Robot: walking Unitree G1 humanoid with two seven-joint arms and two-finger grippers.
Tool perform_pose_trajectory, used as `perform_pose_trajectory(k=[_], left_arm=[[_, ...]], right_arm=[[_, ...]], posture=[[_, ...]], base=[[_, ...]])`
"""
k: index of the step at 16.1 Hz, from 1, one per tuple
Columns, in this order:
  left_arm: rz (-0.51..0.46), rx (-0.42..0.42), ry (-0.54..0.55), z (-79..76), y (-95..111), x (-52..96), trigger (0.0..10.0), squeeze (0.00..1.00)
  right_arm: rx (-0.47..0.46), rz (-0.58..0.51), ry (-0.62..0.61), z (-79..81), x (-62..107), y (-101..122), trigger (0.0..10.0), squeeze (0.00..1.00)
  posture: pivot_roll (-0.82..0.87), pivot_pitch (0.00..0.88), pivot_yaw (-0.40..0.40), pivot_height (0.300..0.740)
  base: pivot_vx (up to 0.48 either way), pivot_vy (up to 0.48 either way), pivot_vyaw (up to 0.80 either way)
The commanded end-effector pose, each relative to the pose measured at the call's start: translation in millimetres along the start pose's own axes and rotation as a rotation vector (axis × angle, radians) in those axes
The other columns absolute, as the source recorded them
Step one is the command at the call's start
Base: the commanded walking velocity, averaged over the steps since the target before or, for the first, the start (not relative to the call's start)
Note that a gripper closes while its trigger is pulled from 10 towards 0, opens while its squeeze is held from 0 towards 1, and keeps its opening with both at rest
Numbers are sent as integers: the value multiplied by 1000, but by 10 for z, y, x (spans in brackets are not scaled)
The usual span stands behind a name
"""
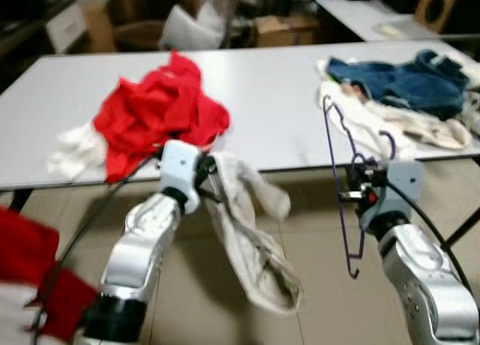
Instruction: Hang hanger
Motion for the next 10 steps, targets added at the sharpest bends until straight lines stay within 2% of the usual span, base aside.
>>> perform_pose_trajectory(k=[1, 4, 7, 8, 9, 10], left_arm=[[-84, -23, -68, -159, 244, -57, 10000, 0], [-140, -28, -112, -237, 469, -142, 10000, 0], [-263, -68, -180, -309, 1022, -350, 10000, 0], [-320, -115, -193, -309, 1302, -449, 10000, 0], [-347, -128, -195, -312, 1431, -484, 10000, 0], [-392, -139, -197, -320, 1645, -534, 10000, 0]], right_arm=[[9, -24, -26, -75, 17, 45, 10000, 0], [7, -44, -32, -84, 5, 89, 10000, 0], [9, -51, -36, -100, -27, 110, 10000, 0], [9, -56, -36, -99, -42, 120, 10000, 0], [9, -59, -35, -99, -45, 127, 10000, 0], [9, -62, -35, -99, -51, 135, 10000, 0]], posture=[[-157, 0, 44, 740], [-155, 0, 43, 740], [-149, 0, 34, 740], [-146, 0, 34, 740], [-146, 0, 34, 740], [-147, 0, 36, 740]], base=[[364, 0, 0], [365, 0, 0], [364, 0, 0], [368, 0, 0], [371, 0, 0], [364, 0, 0]])
Point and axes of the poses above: a point about 5 cm out from each wrist's last joint towards the gripper, its own x axis pointing back from the gripper into the wrist, its own y axis along the axis of the wrist's last joint, z = x × y, the point moved 3 cm from there along -x, pointing out of the wrist towards the gripper, and after that the axes turned 12 degrees about x, right-handed, at the moved point
